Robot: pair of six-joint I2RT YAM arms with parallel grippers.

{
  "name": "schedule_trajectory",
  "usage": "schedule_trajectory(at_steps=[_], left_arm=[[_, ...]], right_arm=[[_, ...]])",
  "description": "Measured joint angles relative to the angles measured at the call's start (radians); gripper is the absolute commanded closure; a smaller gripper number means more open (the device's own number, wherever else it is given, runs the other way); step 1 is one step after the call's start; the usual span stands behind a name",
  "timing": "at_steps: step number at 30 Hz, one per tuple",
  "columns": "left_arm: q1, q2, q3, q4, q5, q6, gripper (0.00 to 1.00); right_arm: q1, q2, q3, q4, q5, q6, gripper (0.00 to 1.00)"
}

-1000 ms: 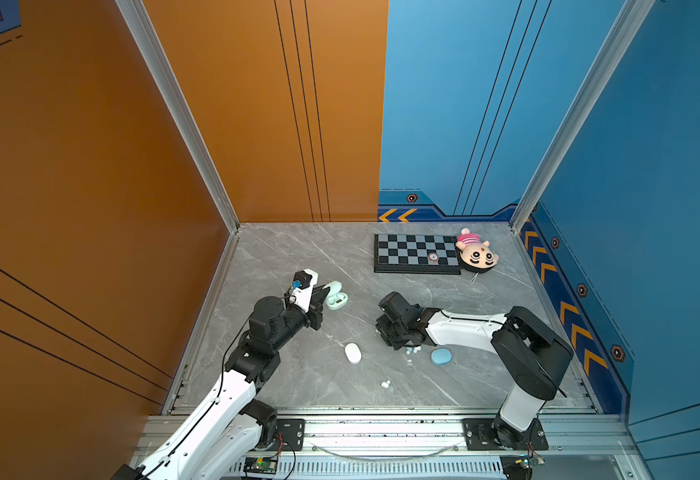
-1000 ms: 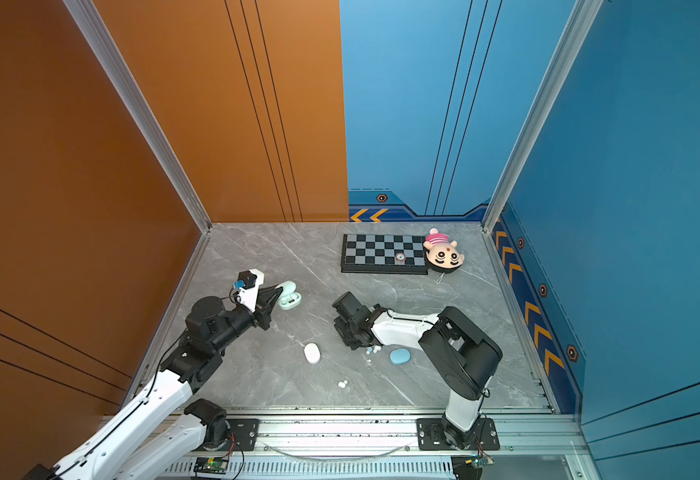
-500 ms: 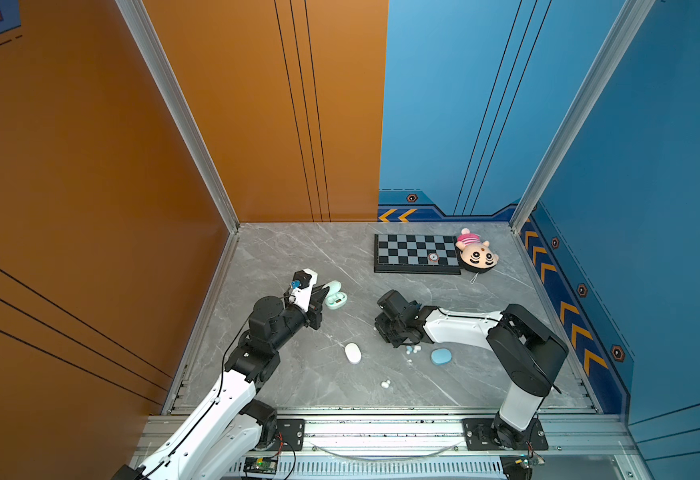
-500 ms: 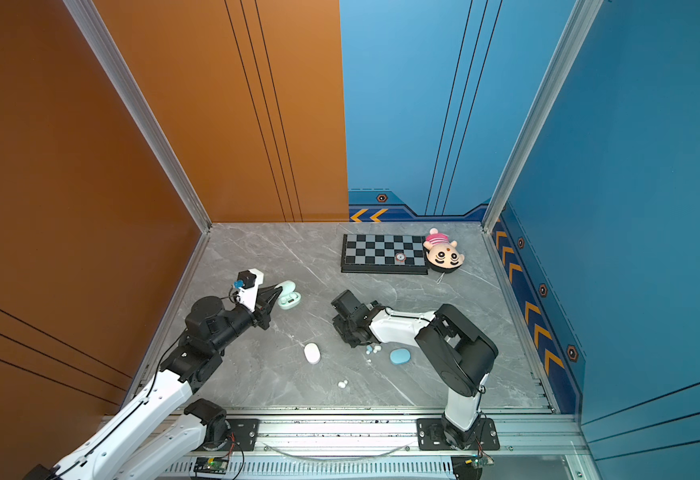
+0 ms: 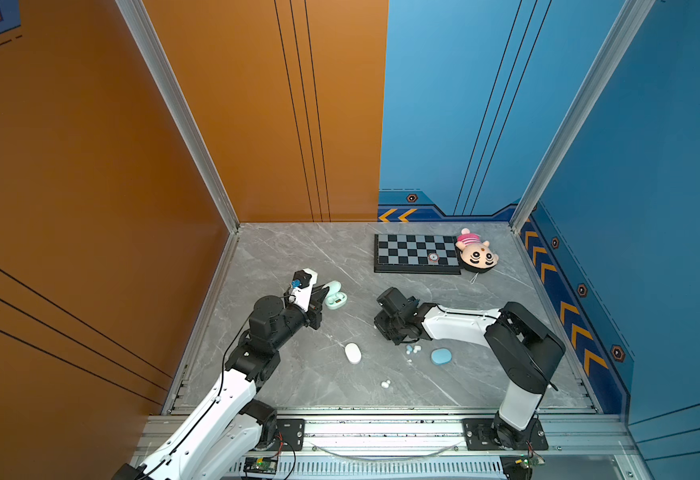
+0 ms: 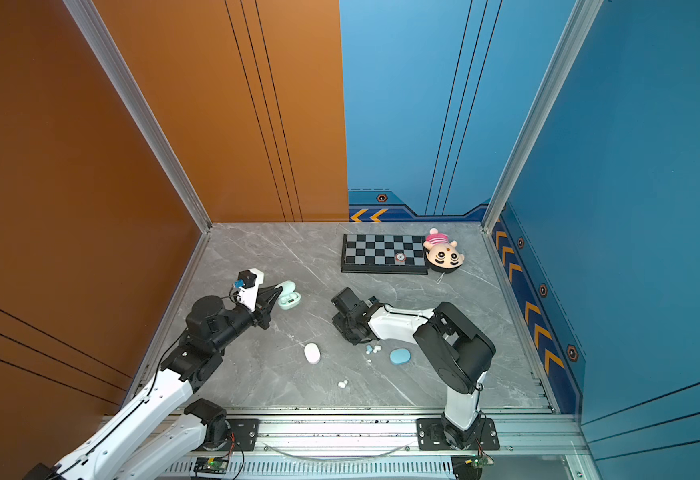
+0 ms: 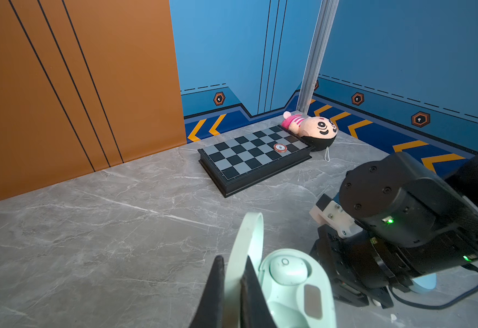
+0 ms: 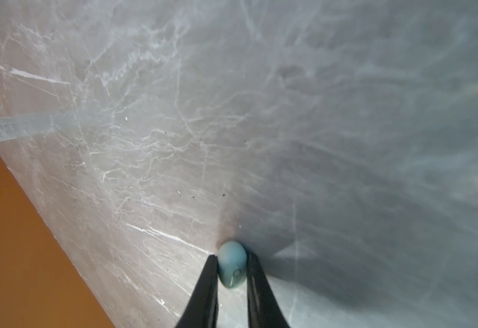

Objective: Insert the wireless bluetooth earbuds into the charging case
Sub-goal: 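Reach the right gripper down and grasp another pale green earbud, then carry the earbud with the right gripper over the open case in the left gripper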

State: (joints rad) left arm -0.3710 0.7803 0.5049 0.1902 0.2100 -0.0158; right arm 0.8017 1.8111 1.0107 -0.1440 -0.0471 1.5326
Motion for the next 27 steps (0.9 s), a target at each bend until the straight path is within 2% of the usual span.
schedule_trajectory(at_steps=[16,27], left_arm=[[0.000,0.069,0.000,0.002,0.029,0.015,1.00],[-0.054,0.276,0.021,0.106,0.046,0.046,1.00]], right_arm=[[-0.013,-0.008,0.081,-0.163,0.027,-0.196,0.82],[-0.064,-0.122,0.149,-0.285,0.025,-0.370,0.82]])
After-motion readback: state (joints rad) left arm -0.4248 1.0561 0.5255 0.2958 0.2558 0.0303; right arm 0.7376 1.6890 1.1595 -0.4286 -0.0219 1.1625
